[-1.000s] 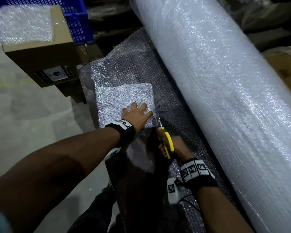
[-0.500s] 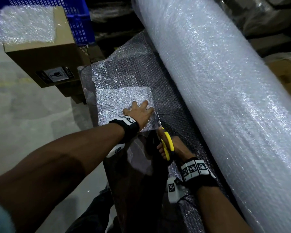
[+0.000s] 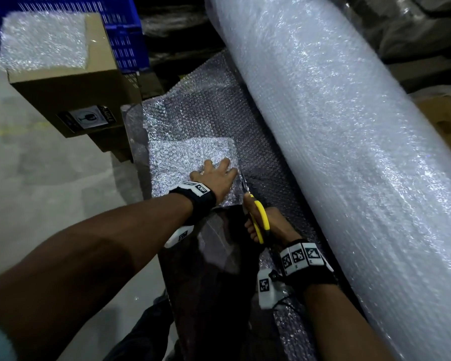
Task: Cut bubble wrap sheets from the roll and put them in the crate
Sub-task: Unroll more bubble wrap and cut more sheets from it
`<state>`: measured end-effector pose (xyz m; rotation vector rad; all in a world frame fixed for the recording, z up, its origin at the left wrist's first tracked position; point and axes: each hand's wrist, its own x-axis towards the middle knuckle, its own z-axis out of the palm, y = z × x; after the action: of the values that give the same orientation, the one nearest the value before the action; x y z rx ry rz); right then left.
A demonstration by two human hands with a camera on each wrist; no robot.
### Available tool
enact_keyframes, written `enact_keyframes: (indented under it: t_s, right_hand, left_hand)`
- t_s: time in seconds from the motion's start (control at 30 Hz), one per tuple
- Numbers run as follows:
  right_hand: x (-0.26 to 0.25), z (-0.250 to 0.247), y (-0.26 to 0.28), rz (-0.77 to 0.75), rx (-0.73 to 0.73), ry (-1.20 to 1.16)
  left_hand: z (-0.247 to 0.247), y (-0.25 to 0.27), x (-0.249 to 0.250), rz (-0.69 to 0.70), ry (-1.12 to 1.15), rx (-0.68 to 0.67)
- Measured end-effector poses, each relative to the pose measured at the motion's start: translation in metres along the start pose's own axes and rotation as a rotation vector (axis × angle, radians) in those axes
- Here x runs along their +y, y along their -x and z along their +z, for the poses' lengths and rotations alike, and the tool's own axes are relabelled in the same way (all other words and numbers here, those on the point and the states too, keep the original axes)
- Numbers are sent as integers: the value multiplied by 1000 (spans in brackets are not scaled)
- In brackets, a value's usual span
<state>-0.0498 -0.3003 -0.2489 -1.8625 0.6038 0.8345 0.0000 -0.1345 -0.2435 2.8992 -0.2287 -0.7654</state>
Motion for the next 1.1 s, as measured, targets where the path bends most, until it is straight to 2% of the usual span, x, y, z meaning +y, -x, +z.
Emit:
enact_keyframes:
  t_s: [0.2,0.37,0.47,0.67,0.8,1.1]
  right_hand:
    - [-4,-2,-3,6,-6,21]
    - [-21,-4,-5,22,-67,57]
    - [-18,-2,-8,17,-29,47]
    - [-15,2,-9,8,-10,10]
    - [-29,-4,-3,32,-76,16]
    - [-31,-1,-9,10,-67,0]
  left_hand:
    - [2,-2,-4,10,-14,-3]
    - [3,-3,-4,2,-32,26]
    - [2,-5,-5,-30,-20,38]
    - [-6,-10,-6,-57,9,-38]
    - [-5,-12,-8,-56,12,-38]
    - [-8,-13,-8,-51,9,-39]
